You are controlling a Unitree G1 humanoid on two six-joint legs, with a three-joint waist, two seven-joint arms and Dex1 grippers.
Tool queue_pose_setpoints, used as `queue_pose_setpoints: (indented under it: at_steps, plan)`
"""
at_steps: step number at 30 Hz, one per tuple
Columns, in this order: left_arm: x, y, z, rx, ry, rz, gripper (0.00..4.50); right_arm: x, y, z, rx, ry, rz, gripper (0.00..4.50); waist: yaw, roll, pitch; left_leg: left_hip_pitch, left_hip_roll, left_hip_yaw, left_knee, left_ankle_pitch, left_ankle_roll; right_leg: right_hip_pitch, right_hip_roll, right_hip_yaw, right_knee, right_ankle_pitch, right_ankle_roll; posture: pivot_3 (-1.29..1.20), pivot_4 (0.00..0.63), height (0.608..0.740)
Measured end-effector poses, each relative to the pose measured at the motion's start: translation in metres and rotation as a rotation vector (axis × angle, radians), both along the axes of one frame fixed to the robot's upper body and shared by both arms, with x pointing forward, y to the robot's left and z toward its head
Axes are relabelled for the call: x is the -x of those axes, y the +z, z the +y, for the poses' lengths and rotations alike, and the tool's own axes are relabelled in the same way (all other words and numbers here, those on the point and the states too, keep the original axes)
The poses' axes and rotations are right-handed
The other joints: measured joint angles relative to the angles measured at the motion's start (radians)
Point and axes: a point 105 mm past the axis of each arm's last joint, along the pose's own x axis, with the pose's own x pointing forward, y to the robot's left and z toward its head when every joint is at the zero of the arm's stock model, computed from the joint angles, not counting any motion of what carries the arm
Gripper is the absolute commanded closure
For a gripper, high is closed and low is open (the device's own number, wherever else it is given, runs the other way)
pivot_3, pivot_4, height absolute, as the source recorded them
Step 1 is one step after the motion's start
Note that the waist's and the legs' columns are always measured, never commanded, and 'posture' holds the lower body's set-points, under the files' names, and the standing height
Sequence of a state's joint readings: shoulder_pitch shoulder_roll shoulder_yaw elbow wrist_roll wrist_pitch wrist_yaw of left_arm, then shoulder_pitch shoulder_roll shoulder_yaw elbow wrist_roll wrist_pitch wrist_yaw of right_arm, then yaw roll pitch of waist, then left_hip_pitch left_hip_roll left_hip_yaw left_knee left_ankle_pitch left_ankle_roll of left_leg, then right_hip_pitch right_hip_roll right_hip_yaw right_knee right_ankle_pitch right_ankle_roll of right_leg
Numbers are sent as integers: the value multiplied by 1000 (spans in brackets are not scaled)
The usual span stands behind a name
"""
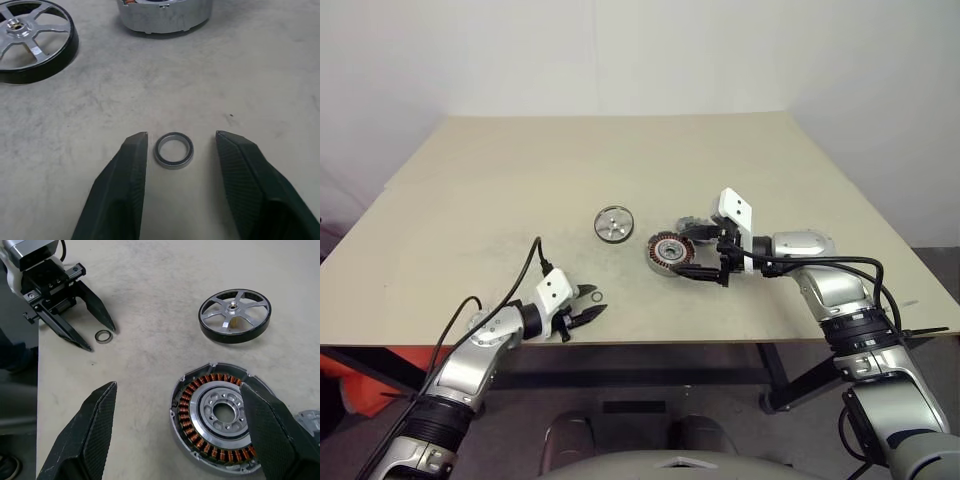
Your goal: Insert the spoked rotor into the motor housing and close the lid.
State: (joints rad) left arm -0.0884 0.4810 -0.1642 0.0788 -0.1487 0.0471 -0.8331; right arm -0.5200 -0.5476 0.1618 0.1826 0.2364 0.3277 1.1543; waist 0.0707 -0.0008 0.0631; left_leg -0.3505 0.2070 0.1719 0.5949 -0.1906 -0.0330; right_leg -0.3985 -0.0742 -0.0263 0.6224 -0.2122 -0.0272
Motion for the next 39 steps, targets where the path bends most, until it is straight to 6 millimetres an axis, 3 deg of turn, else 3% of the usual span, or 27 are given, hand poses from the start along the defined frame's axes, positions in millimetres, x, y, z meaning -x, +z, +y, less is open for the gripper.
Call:
queue_pose_setpoints:
  at_steps: [5,9,11,12,28,32,35,39]
  plan:
    - [0,0,0,1,4,4,2213,0,0,0,2,-1,-2,68,0,0,0,0,0,0,0,0,0,0,0,0,0,0,0,0,0,740]
    - [1,-1,-1,10,2,9,3044,-1,0,-1,3,-4,-5,68,0,0,0,0,0,0,0,0,0,0,0,0,0,0,0,0,0,740]
    - [1,-1,-1,13,10,10,3763,-1,0,-1,5,-6,-6,68,0,0,0,0,0,0,0,0,0,0,0,0,0,0,0,0,0,740]
    - [1,-1,-1,13,11,9,3836,-2,0,-1,6,-6,-8,68,0,0,0,0,0,0,0,0,0,0,0,0,0,0,0,0,0,740]
    - [-5,3,-1,44,31,44,3835,-6,-1,-2,15,-25,-24,68,0,0,0,0,0,0,0,0,0,-1,0,0,0,0,0,0,0,740]
    - [-25,26,-4,70,17,17,3835,-6,-3,-1,15,-28,-26,68,4,0,0,-3,0,0,0,0,0,-2,0,0,0,0,0,0,0,740]
    - [-44,57,-19,99,-46,-52,3835,-2,-9,-4,37,-25,-19,68,12,0,0,-3,-1,1,0,0,0,-2,-1,1,-1,0,-1,0,0,740]
    - [-64,80,-40,112,-132,-90,3835,2,-16,-10,58,-29,-6,68,16,0,0,-8,-1,1,-1,-1,2,-6,-1,1,-1,4,-7,0,0,740]
